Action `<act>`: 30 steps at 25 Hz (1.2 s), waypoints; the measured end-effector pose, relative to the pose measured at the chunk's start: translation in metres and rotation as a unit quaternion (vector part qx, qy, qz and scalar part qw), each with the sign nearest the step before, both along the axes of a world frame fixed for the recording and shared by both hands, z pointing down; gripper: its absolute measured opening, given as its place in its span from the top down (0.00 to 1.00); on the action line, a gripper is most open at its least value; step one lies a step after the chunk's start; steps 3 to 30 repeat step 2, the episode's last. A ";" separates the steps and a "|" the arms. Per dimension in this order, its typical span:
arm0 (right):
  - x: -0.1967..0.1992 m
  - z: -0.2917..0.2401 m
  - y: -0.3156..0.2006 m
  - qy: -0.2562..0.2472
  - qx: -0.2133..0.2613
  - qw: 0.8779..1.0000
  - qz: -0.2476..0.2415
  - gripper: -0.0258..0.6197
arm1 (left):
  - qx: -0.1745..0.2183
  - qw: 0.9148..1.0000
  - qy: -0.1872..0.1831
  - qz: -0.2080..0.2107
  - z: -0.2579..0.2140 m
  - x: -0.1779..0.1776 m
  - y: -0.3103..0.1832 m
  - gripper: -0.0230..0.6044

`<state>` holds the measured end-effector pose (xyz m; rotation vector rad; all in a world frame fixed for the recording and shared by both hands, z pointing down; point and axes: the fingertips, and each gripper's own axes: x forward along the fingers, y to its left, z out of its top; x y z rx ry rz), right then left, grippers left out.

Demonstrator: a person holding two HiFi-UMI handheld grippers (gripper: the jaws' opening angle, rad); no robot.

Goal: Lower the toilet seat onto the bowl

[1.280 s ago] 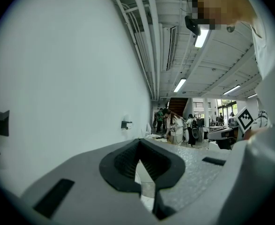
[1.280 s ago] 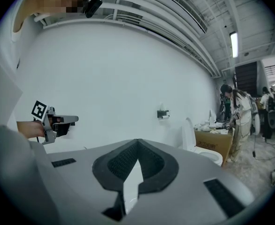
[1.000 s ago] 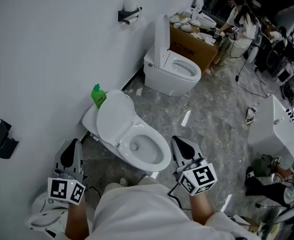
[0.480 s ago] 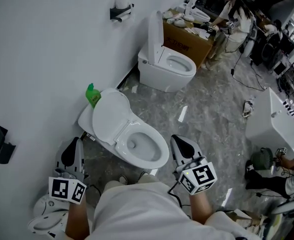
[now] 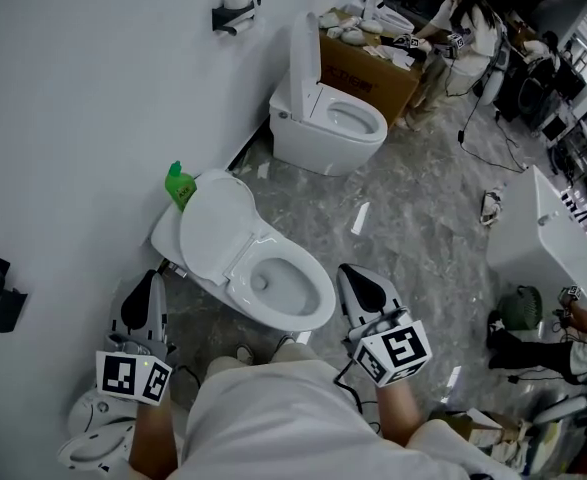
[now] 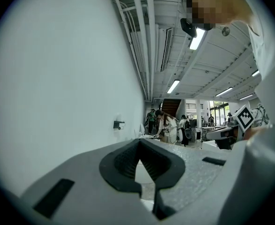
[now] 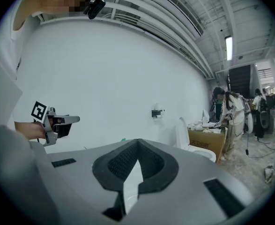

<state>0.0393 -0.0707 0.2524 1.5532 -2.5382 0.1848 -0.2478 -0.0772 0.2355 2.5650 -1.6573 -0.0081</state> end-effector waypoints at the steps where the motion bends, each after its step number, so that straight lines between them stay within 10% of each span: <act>1: -0.001 0.000 0.000 0.000 0.001 1.000 0.001 0.96 | 0.000 1.000 0.000 0.002 0.000 0.000 -0.001 0.95; 30: -0.001 0.000 -0.001 0.000 0.001 1.000 0.001 0.96 | 0.000 1.000 0.000 0.003 0.000 0.000 -0.002 0.95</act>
